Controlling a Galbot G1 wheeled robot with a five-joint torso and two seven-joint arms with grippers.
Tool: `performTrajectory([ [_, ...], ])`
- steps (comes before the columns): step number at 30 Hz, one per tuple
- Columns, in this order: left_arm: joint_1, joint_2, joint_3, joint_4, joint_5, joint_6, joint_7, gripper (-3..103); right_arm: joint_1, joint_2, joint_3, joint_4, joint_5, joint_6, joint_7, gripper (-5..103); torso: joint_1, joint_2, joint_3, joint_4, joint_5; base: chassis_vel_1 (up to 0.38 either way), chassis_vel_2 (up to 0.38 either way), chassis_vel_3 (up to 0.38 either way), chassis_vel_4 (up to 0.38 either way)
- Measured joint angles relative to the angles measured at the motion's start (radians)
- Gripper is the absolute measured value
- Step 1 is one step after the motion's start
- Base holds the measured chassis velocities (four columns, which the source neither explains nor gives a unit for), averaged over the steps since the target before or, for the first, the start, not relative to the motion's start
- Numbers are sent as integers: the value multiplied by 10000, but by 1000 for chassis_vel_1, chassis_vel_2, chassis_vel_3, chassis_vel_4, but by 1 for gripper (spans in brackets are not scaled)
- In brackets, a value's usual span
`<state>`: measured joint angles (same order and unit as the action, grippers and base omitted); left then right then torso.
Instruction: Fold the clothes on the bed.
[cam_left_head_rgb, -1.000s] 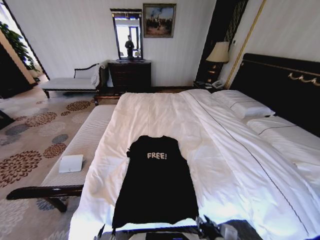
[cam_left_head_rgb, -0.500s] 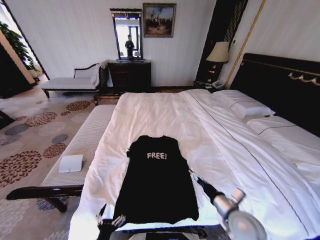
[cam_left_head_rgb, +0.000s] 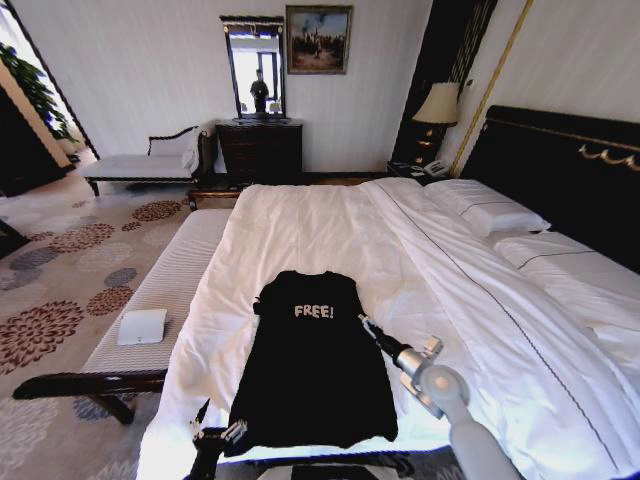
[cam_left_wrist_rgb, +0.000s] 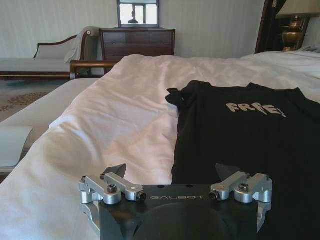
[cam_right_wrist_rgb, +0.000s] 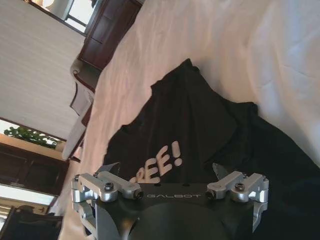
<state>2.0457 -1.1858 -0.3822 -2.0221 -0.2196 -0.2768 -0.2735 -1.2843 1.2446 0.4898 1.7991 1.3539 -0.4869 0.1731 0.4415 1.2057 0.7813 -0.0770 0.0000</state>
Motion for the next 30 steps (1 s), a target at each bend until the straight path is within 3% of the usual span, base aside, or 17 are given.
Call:
performTrajectory([
  [8, 5, 50, -107, -63, -111, 17, -38, 100, 985, 176, -49, -1546, -438, 189, -201, 100, -2, 0, -1, 0, -1, 0, 0, 0, 0],
  [25, 156, -19, -202, -314, -187, 58, -164, 100, 1617, 206, -169, -2641, -764, 172, -162, 99, -2, 1, -1, -1, -1, 0, 0, 0, 0],
  [30, 310, -39, -255, -420, -276, 74, -217, 100, 1744, 263, -205, -2882, -831, 147, -106, 80, -2, 2, -2, 0, -1, 0, 0, 0, 0],
])
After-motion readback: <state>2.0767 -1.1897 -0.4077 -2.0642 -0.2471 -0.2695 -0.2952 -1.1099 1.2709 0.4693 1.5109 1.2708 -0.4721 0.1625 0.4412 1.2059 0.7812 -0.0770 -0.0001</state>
